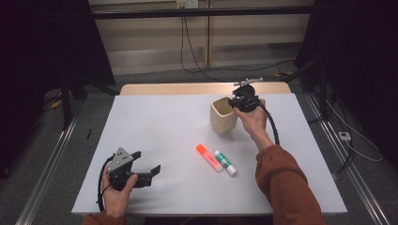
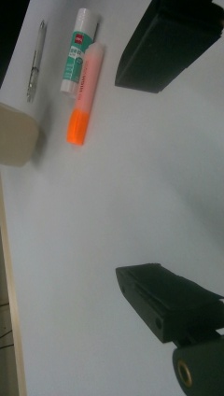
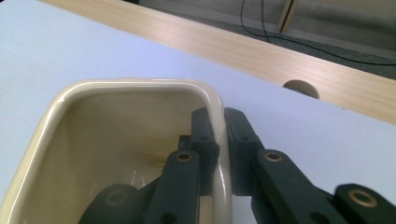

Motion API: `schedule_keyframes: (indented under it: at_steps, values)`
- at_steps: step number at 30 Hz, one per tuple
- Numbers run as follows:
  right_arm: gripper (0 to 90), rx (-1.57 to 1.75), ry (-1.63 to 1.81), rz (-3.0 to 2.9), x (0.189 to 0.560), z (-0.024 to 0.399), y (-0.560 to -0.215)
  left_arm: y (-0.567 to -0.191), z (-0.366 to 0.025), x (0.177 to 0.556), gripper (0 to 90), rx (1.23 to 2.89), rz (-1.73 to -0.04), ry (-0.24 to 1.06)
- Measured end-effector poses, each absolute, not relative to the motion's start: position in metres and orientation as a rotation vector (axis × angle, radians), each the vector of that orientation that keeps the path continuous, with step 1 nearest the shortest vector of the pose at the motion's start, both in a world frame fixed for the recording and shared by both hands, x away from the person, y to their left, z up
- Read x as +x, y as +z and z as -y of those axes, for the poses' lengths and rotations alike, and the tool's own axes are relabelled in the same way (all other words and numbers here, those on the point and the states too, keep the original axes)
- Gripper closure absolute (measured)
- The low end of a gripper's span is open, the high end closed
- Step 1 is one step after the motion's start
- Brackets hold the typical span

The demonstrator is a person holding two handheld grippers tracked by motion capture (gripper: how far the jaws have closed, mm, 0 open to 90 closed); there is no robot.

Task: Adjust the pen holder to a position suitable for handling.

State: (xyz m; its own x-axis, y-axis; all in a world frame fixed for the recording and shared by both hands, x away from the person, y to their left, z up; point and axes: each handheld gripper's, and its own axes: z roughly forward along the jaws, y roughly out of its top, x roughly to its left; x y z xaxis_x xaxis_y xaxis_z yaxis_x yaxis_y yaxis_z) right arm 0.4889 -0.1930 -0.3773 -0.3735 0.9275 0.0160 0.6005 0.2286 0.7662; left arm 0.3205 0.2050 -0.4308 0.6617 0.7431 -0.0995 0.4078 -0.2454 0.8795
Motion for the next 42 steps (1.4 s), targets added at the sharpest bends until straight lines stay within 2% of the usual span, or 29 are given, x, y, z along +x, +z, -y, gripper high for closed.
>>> schedule_keyframes:
  at_steps: [14,34,38,42]
  values:
    - [83.6,1.369,0.965,-2.138,0.468,0.155,-0.389,-0.43,-0.204,0.32,8.4,1.877,-0.899,0.42]
    - [82.6,1.414,0.955,-2.14,0.465,0.155,-0.387,-0.43,-0.204,0.321,8.3,1.884,-0.896,0.418]
    - [80.1,1.422,1.019,-2.131,0.464,0.16,-0.389,-0.431,-0.204,0.321,8.3,1.875,-0.907,0.417]
    - [70.1,1.397,1.122,-2.106,0.462,0.165,-0.388,-0.431,-0.205,0.321,8.3,1.875,-0.907,0.415]
